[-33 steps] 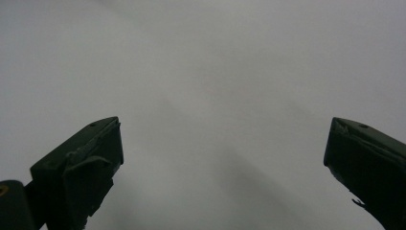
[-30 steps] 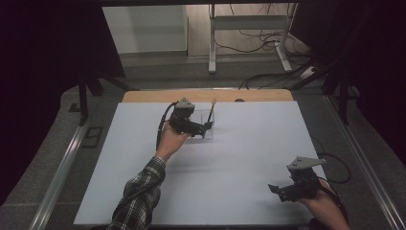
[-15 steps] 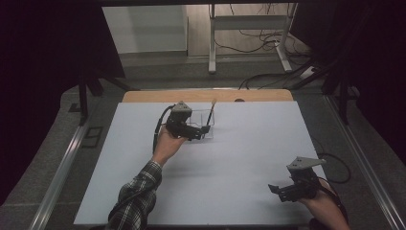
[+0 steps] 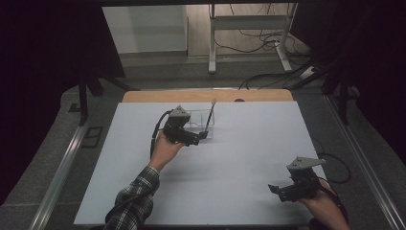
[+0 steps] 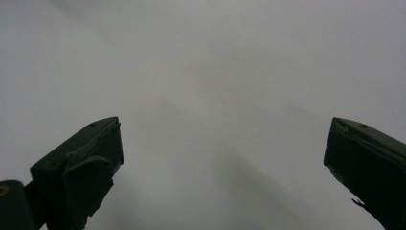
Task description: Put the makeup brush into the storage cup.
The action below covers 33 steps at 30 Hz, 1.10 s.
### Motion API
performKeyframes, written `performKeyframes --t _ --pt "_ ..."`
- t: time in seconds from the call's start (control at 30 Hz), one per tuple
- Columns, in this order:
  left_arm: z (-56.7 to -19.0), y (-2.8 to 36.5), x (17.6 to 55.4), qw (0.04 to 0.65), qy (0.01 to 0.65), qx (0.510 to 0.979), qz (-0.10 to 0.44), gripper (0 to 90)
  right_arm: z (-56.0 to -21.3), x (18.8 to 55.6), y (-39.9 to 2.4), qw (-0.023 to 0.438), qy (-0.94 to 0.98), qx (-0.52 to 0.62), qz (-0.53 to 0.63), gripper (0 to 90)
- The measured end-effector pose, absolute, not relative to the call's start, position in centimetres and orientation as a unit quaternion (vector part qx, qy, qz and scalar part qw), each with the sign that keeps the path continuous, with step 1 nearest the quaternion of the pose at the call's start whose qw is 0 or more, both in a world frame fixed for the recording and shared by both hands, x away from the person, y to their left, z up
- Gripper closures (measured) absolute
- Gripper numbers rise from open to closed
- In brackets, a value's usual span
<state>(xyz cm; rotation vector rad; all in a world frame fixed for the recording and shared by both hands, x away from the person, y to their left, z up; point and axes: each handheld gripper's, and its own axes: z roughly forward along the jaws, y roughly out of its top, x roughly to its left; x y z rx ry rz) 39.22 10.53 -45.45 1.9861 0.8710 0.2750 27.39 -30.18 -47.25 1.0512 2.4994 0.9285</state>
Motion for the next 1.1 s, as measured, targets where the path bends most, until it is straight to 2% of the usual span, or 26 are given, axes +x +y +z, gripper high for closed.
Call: performKeyframes --t 1.1 --pt "-45.7 11.4 36.1 0.463 0.355 0.806 0.103 0.0 -47.2 27.4 -30.1 0.14 0.864 0.362 0.32 0.0"
